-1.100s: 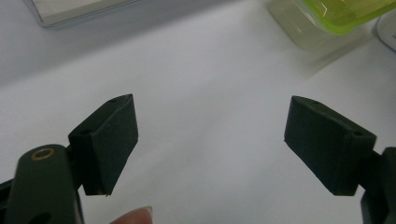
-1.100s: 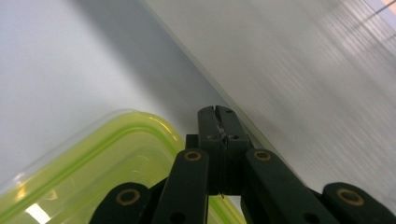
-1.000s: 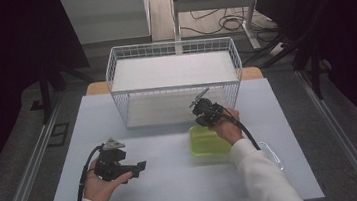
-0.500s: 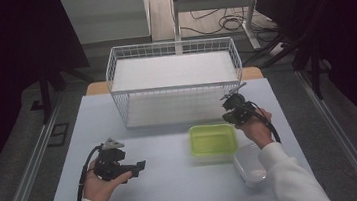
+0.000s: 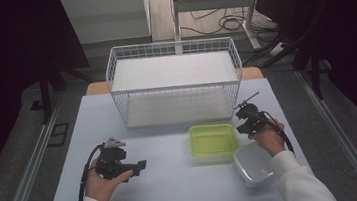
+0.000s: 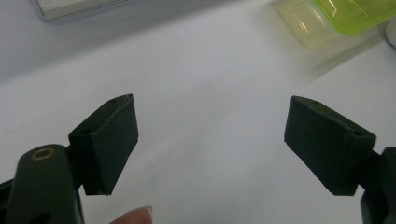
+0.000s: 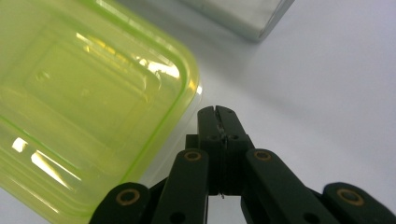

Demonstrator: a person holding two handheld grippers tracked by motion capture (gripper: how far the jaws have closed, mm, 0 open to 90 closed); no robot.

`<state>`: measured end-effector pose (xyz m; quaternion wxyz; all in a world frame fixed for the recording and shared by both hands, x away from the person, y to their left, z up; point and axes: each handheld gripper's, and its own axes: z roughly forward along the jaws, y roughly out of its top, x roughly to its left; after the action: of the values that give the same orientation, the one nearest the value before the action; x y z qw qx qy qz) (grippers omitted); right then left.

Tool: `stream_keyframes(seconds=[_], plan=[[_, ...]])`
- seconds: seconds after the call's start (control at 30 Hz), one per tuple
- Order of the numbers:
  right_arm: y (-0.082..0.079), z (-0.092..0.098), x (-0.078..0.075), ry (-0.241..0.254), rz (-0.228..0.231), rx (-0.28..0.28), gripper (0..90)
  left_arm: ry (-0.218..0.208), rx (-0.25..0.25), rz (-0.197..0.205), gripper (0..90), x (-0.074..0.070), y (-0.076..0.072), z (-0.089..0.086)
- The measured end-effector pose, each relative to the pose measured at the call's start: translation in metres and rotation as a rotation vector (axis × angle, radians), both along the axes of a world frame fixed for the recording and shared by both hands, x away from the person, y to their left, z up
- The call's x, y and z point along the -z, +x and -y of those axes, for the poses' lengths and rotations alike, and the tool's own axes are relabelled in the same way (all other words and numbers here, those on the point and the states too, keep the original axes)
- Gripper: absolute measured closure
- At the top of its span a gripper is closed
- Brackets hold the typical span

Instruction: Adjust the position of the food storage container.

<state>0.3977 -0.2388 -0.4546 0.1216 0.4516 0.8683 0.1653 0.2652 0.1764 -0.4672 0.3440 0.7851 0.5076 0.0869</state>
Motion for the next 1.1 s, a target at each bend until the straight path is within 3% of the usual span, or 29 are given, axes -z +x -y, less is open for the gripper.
stream_keyframes(seconds=[0.27,0.47,1.1], plan=[[-0.004,-0.003,0.014,-0.02,-0.053,-0.004,89.2,0.002,-0.006,0.004,18.0,0.0,-0.001,-0.001],[-0.005,-0.008,0.015,-0.01,-0.069,-0.023,89.2,0.005,-0.007,-0.003,18.0,0.002,-0.001,0.0],[-0.013,-0.068,0.01,0.0,-0.081,-0.171,89.2,0.009,0.0,-0.007,18.0,0.004,0.001,-0.001]])
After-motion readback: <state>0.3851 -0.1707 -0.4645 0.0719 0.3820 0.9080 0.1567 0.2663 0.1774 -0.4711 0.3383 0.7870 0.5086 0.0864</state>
